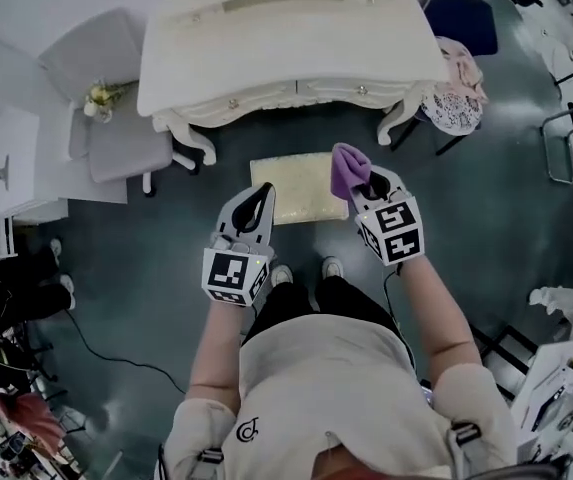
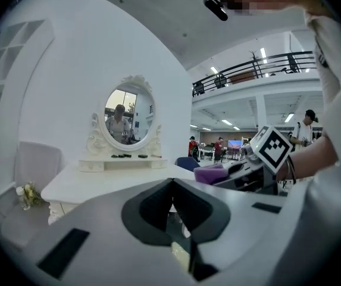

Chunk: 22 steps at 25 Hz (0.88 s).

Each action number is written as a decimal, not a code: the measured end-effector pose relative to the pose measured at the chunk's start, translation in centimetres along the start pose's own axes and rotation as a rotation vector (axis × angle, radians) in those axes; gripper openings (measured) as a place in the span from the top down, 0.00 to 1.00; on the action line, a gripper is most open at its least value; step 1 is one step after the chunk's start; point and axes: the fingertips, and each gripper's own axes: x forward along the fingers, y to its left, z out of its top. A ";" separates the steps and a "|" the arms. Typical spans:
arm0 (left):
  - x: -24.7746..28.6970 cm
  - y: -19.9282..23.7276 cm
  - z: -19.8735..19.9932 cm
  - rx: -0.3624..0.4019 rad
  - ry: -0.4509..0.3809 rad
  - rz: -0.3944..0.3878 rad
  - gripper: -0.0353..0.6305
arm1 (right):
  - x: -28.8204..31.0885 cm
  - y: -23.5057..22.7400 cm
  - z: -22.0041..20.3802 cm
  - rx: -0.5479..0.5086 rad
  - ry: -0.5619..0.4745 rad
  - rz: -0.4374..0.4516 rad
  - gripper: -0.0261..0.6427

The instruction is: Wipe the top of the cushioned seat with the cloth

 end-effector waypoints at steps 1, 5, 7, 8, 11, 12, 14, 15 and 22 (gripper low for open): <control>0.0 0.4 1.1 0.012 -0.011 -0.001 0.93 | -0.3 0.1 1.3 0.001 -0.027 -0.006 0.84; -1.0 0.6 5.1 0.033 -0.043 -0.016 0.93 | -2.5 1.4 5.7 -0.001 -0.104 -0.013 0.84; -1.4 0.7 7.4 0.057 -0.077 -0.028 0.93 | -3.3 1.8 7.8 -0.019 -0.148 -0.018 0.84; -1.6 0.7 8.3 0.073 -0.092 -0.034 0.93 | -3.7 1.9 8.7 -0.025 -0.169 -0.022 0.84; -2.0 0.8 10.5 0.118 -0.116 -0.040 0.93 | -4.8 2.1 10.8 -0.019 -0.232 -0.031 0.84; -2.2 0.9 11.1 0.128 -0.120 -0.040 0.93 | -5.2 2.1 11.4 -0.010 -0.252 -0.028 0.84; -2.6 1.0 12.4 0.141 -0.132 -0.042 0.93 | -5.9 2.4 13.0 -0.003 -0.288 -0.017 0.84; -2.8 1.2 13.2 0.142 -0.143 -0.043 0.93 | -6.3 2.4 13.9 -0.010 -0.308 -0.015 0.84; -4.6 2.3 15.2 0.125 -0.177 -0.026 0.93 | -9.0 2.3 17.3 -0.024 -0.457 -0.027 0.84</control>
